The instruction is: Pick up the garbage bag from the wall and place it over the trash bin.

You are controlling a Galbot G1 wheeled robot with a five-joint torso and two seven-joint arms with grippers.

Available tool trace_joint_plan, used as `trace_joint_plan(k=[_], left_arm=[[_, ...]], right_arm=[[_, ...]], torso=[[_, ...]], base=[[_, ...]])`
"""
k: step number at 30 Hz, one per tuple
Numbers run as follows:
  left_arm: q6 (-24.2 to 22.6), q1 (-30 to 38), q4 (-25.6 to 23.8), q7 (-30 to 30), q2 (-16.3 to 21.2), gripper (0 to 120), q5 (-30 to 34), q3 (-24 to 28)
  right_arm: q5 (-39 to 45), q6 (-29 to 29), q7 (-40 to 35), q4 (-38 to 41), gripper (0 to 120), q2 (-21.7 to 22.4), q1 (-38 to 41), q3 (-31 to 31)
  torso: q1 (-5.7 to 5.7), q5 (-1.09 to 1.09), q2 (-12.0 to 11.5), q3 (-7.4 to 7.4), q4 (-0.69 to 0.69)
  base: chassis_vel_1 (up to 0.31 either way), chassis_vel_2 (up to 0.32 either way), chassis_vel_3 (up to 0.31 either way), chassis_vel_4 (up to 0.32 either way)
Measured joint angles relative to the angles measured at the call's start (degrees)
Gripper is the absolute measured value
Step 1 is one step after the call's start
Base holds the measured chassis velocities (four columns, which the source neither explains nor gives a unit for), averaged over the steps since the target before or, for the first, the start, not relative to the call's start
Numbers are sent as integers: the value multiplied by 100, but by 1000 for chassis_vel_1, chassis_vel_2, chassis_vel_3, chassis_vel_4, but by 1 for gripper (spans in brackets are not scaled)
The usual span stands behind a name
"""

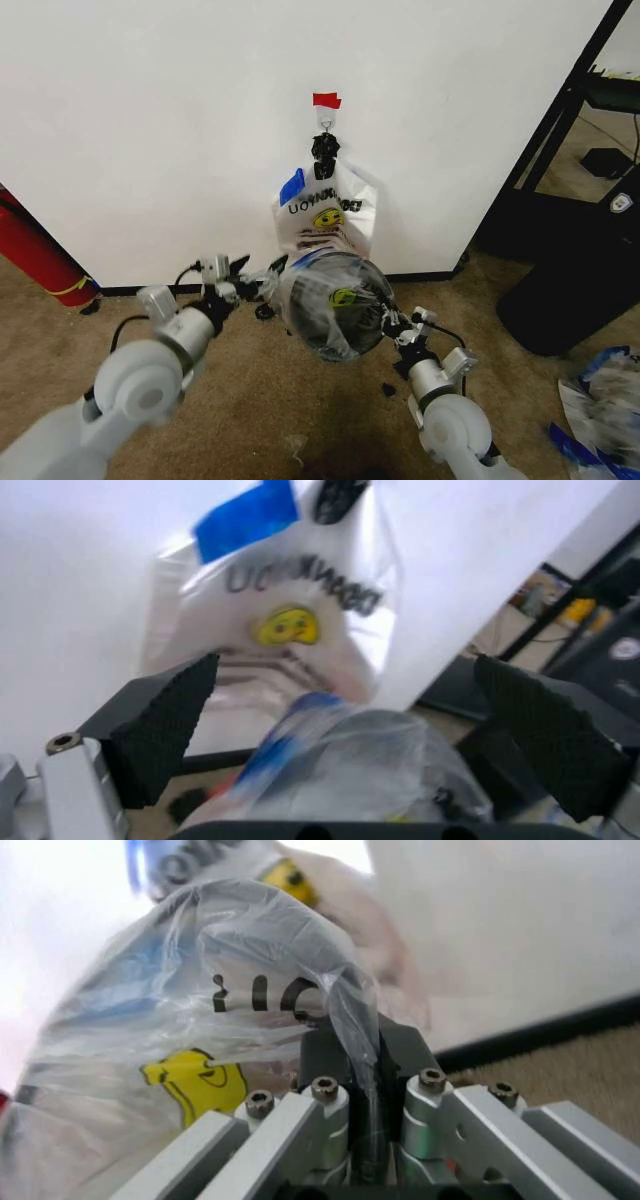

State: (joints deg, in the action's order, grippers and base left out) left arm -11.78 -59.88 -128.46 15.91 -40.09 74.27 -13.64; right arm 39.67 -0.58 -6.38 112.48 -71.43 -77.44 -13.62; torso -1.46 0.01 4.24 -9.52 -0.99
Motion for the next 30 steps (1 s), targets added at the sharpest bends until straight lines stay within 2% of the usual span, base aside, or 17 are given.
trace_joint_plan(k=[4, 7, 13, 20, 21, 27, 30], left_arm=[[-355, 430, 222, -47, 77, 100, 600, 102], [-526, 582, 387, -20, 65, 100, 867, 150], [-810, 887, 819, 20, -38, 89, 1240, 299], [-984, 1277, 1245, -179, -84, 61, 1227, 550], [-984, 1277, 1245, -179, -84, 61, 1227, 550], [-1563, 1528, 1340, -530, 66, 33, 1271, 753], [-1714, 1641, 1392, -550, 57, 27, 1245, 853]], right_arm=[[-493, 245, 191, -1, 1, 123, -1, 113], [-552, 303, 247, -1, 1, 168, -2, 121], [-673, 412, 362, 19, 1, 218, -62, 105], [-779, 445, 384, -3, 1, 220, -51, 171], [-779, 445, 384, -3, 1, 220, -51, 171], [-939, 466, 387, -10, 1, 255, -111, 237], [-949, 466, 386, 7, 1, 263, -125, 239]], torso=[[0, -1, 0, 0, 1], [0, 1, 0, 0, 2], [0, -1, 0, 0, 0], [0, -1, 0, 0, 1], [0, -1, 0, 0, 1], [0, 0, 0, 0, 1], [0, 0, 0, 0, 1]], base=[[0, 0, 0, 0], [0, 0, 0, 0], [0, 0, 0, 0], [0, 0, 0, 0], [0, 0, 0, 0], [0, 0, 0, 0], [0, 0, 0, 0]])
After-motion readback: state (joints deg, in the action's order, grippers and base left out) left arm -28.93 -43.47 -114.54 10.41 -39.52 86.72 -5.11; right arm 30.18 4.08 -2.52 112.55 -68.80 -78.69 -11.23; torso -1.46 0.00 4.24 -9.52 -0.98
